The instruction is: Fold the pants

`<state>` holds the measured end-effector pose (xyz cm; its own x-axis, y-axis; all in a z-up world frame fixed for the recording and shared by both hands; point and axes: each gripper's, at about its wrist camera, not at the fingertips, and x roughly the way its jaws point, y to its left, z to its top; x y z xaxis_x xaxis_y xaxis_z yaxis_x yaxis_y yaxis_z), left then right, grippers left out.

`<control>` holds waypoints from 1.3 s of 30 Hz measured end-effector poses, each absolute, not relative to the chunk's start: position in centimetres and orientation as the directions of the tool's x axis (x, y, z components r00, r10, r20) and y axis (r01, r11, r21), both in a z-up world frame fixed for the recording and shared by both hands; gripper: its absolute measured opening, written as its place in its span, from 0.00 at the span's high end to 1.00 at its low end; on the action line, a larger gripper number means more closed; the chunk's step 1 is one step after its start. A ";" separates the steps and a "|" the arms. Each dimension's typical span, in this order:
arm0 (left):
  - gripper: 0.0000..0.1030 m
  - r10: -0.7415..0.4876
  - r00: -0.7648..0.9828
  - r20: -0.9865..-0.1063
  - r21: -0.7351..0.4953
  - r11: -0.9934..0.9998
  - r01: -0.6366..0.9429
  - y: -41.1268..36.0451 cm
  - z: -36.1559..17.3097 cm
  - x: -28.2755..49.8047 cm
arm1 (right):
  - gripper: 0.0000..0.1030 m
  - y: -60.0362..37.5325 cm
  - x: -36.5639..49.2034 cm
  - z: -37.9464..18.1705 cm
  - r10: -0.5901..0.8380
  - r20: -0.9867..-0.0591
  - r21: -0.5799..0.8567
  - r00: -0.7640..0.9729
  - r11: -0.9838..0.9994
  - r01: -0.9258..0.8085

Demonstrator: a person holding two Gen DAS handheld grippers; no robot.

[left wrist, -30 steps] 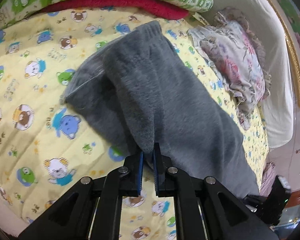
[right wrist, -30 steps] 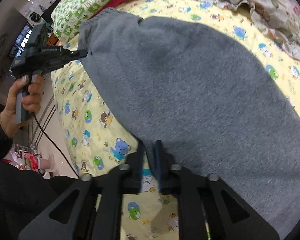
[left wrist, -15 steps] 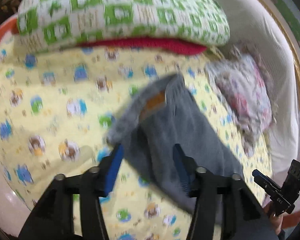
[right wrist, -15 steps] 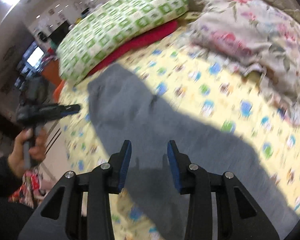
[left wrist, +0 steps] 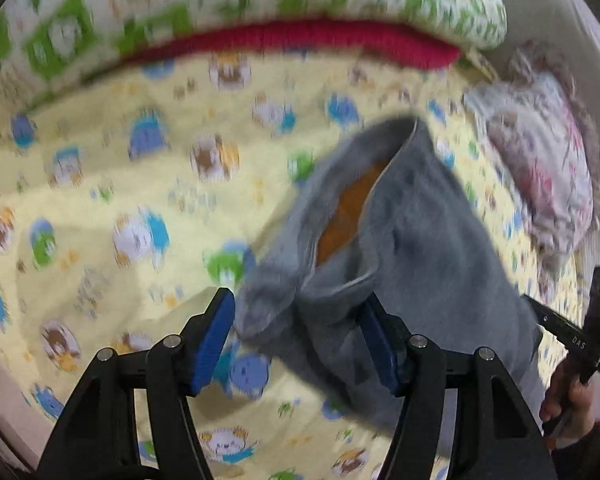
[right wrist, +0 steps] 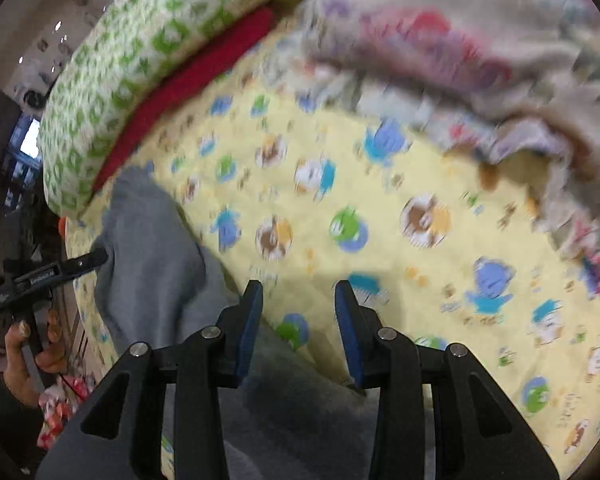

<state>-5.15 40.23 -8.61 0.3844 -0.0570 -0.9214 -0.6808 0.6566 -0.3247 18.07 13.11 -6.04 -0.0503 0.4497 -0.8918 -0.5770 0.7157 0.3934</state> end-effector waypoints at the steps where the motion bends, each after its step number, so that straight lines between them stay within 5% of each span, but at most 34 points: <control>1: 0.37 -0.062 0.370 -0.927 -0.315 0.665 -0.677 39.9 -9.1 -5.5 | 0.62 13.3 17.5 -6.2 0.452 -0.890 0.400 -0.066 0.703 -0.588; 16: 0.34 -0.034 0.353 -0.935 -0.279 0.686 -0.672 39.6 -10.2 -4.1 | 0.62 15.4 14.3 -8.0 0.382 -0.911 0.375 -0.155 0.614 -0.694; 17: 0.35 -0.020 0.353 -0.935 -0.267 0.694 -0.669 39.3 -10.2 -3.8 | 0.62 15.6 14.1 -8.1 0.379 -0.914 0.365 -0.146 0.607 -0.706; 18: 0.48 -0.010 0.357 -0.934 -0.259 0.707 -0.658 39.0 -10.2 -3.6 | 0.66 15.7 14.0 -8.2 0.380 -0.914 0.360 -0.143 0.595 -0.718; 20: 0.76 -0.042 0.402 -0.915 -0.303 0.730 -0.613 38.3 -9.8 -3.2 | 0.96 15.8 13.9 -7.8 0.388 -0.910 0.365 -0.144 0.586 -0.723; 21: 0.78 -0.060 0.423 -0.904 -0.330 0.725 -0.605 38.3 -9.6 -3.2 | 0.96 15.9 13.9 -7.4 0.391 -0.911 0.355 -0.129 0.584 -0.730; 30: 0.80 -0.060 0.634 -0.771 -0.460 0.741 -0.489 37.8 -1.8 -8.0 | 0.97 14.0 20.6 -0.4 0.500 -0.856 0.290 0.134 0.677 -0.676; 39: 0.79 -0.116 0.552 -0.826 -0.473 0.676 -0.565 39.6 -10.0 -8.1 | 0.97 17.0 21.9 -8.0 0.352 -0.929 0.196 0.116 0.732 -0.653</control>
<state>-8.13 39.59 -9.99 0.5523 -0.1162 -0.8255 -0.5654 0.6755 -0.4733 21.94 16.96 -7.97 0.1157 0.3519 -0.9289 -0.6527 0.7319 0.1959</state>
